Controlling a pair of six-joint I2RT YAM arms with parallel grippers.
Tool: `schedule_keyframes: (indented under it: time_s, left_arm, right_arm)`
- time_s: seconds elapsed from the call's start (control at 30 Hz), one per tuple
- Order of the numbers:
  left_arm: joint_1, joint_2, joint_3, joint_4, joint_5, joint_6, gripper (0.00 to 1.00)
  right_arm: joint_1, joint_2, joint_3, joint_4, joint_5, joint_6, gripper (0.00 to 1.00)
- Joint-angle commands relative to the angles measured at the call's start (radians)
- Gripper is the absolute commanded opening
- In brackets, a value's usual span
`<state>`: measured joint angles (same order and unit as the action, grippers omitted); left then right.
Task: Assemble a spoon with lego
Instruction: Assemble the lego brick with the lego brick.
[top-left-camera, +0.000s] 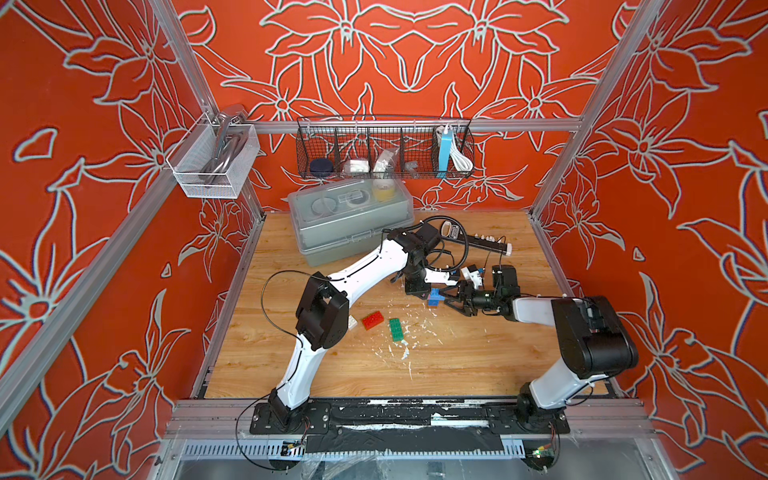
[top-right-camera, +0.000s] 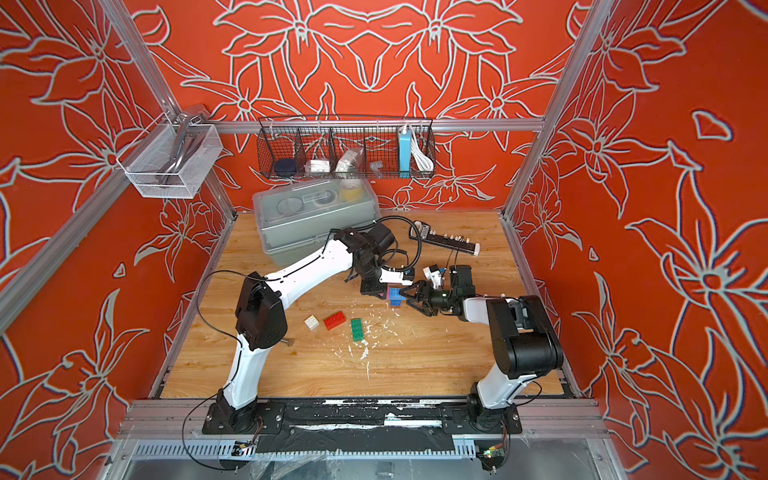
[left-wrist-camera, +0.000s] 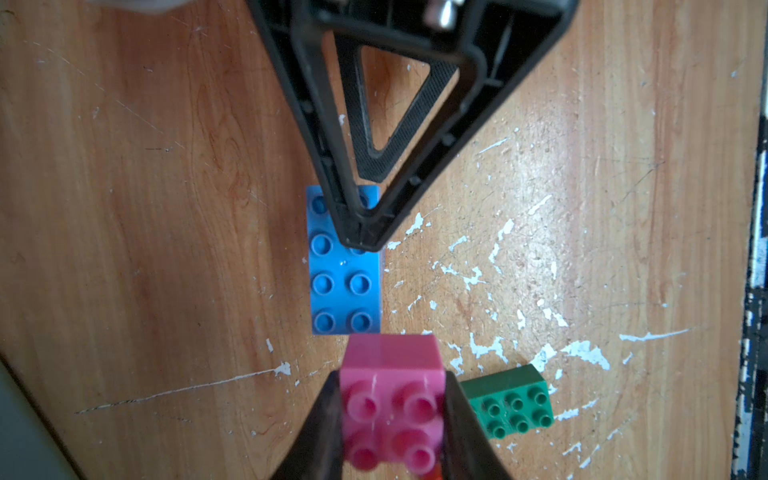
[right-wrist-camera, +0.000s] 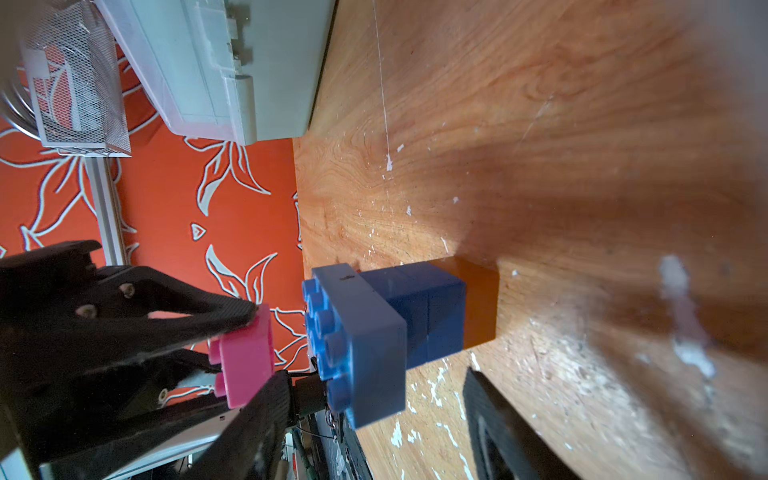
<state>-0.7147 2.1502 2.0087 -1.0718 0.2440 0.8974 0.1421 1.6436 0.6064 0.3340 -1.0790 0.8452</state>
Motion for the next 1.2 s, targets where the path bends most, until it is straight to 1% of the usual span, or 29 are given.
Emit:
schedule_keyframes:
  time_s: [0.0, 0.4, 0.63, 1.17]
  left_arm:
    - [-0.005, 0.023, 0.026, 0.001, 0.004, 0.023, 0.00]
    - [-0.005, 0.031, 0.040, 0.024, -0.020, 0.030, 0.00]
    - [-0.005, 0.039, 0.050, 0.020, -0.023, 0.031, 0.00]
    - [-0.005, 0.048, 0.044, 0.025, -0.056, 0.042, 0.00]
  right_arm:
    - [0.011, 0.027, 0.012, 0.062, -0.026, 0.025, 0.67]
    - [0.025, 0.089, 0.011, 0.206, -0.058, 0.105, 0.62]
    - [0.031, 0.113, 0.010, 0.249, -0.062, 0.126, 0.61]
    - [0.040, 0.143, 0.016, 0.245, -0.059, 0.116, 0.60]
